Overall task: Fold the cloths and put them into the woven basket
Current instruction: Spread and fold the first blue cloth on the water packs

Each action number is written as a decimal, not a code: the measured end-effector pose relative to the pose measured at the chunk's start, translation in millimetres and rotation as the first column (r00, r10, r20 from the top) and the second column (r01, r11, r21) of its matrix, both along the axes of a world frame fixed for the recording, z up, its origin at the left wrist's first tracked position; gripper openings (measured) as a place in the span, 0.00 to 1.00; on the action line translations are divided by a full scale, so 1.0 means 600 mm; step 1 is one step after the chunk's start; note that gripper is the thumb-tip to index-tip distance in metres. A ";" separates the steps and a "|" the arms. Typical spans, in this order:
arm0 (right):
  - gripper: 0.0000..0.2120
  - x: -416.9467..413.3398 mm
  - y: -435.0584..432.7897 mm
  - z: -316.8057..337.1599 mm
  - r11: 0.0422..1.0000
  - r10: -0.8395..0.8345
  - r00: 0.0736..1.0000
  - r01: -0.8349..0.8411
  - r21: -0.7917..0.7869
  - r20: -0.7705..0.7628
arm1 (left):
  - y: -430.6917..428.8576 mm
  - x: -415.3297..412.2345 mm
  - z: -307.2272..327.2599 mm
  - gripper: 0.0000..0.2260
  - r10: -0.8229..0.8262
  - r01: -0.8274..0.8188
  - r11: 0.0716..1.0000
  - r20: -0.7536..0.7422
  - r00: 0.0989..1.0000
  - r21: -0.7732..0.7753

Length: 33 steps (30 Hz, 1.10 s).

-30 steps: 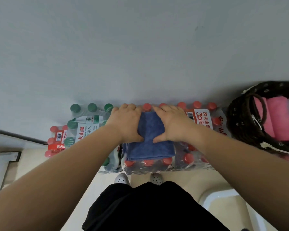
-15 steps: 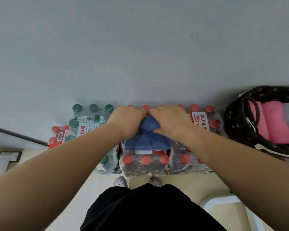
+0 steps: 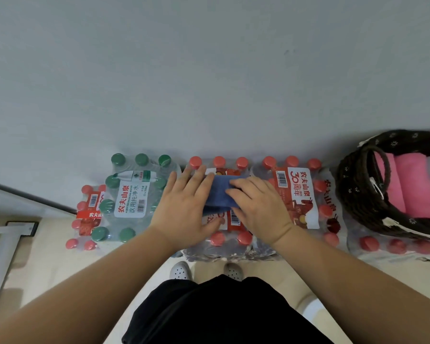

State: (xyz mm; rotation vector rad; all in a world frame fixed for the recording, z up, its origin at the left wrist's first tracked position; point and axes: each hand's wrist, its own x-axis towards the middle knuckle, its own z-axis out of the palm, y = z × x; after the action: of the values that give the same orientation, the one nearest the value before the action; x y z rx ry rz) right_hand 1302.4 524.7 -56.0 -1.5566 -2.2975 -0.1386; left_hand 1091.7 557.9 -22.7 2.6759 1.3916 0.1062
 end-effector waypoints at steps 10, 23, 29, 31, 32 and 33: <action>0.13 0.035 -0.027 -0.003 0.993 0.048 0.999 -0.050 -0.105 -0.023 | -0.054 0.059 -0.050 0.45 0.118 -0.126 0.989 -0.108 0.987 -0.072; 0.28 0.021 0.015 0.054 0.933 0.008 0.996 0.023 -0.358 0.087 | -0.056 0.077 -0.068 0.42 0.155 -0.165 0.984 -0.132 0.979 -0.071; 0.41 0.011 0.046 0.028 0.856 0.123 0.961 0.024 -0.517 0.248 | -0.067 0.081 -0.075 0.38 0.172 -0.177 0.983 -0.087 0.981 -0.048; 0.43 0.020 0.051 0.019 0.837 0.160 0.956 0.000 -0.547 0.244 | -0.072 0.079 -0.077 0.38 0.166 -0.172 0.984 -0.091 0.982 -0.054; 0.43 0.023 0.051 0.017 0.831 0.179 0.953 -0.012 -0.557 0.246 | -0.074 0.079 -0.077 0.38 0.166 -0.171 0.984 -0.091 0.982 -0.053; 0.43 0.025 0.051 0.016 0.826 0.192 0.949 -0.020 -0.563 0.249 | -0.074 0.078 -0.078 0.38 0.165 -0.170 0.984 -0.092 0.982 -0.056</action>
State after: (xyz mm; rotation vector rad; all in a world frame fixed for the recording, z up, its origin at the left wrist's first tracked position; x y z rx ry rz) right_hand 1317.7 555.4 -46.4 -1.7534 -2.8354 0.3959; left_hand 1138.6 513.4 -69.2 2.5368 1.6169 -0.0399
